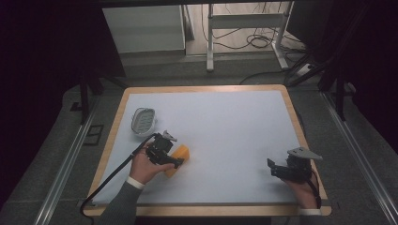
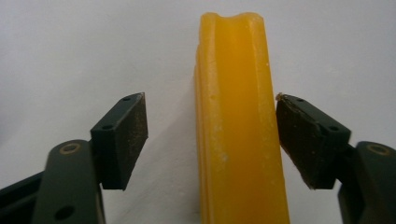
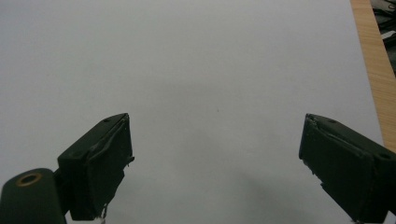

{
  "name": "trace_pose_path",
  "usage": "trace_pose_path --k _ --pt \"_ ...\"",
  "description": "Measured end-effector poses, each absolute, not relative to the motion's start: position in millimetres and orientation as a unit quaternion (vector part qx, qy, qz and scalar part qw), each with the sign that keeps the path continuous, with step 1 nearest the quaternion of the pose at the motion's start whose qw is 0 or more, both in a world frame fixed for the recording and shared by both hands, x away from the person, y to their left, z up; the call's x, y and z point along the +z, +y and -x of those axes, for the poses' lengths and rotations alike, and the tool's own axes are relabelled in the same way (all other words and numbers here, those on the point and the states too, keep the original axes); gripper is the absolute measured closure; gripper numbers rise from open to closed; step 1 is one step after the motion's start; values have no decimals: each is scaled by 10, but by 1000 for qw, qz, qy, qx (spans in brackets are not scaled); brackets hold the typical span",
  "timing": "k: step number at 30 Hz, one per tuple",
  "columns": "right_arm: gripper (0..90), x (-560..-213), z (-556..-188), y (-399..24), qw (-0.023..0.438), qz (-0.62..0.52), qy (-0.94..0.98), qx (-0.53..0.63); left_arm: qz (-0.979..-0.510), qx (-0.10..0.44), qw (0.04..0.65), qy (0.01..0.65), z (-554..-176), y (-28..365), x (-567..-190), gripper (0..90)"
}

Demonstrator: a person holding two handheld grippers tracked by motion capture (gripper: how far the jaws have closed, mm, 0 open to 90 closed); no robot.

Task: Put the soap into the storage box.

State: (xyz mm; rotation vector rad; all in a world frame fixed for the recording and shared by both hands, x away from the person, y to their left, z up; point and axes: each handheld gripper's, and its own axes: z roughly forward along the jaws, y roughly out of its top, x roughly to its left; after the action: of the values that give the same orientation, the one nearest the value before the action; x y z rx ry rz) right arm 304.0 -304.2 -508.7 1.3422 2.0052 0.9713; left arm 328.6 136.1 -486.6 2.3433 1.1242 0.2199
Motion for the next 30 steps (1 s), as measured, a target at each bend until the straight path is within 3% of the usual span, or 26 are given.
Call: trace_pose_path --k 9,14,16,30 --pt "95 -5095 -3043 -3067 271 -502 740 356 -871 74 252 416 -3274 1302 -4928 482" --pt "95 -5095 -3042 -3069 272 -501 741 356 -874 72 243 414 -3268 1274 -4972 513" --pt "95 -5101 -3045 -3074 271 -502 741 355 -875 75 246 410 -3249 1260 -4974 581" --pt "95 -5106 -3047 -3100 272 -505 739 354 -878 73 243 406 -3253 1294 -4947 608"
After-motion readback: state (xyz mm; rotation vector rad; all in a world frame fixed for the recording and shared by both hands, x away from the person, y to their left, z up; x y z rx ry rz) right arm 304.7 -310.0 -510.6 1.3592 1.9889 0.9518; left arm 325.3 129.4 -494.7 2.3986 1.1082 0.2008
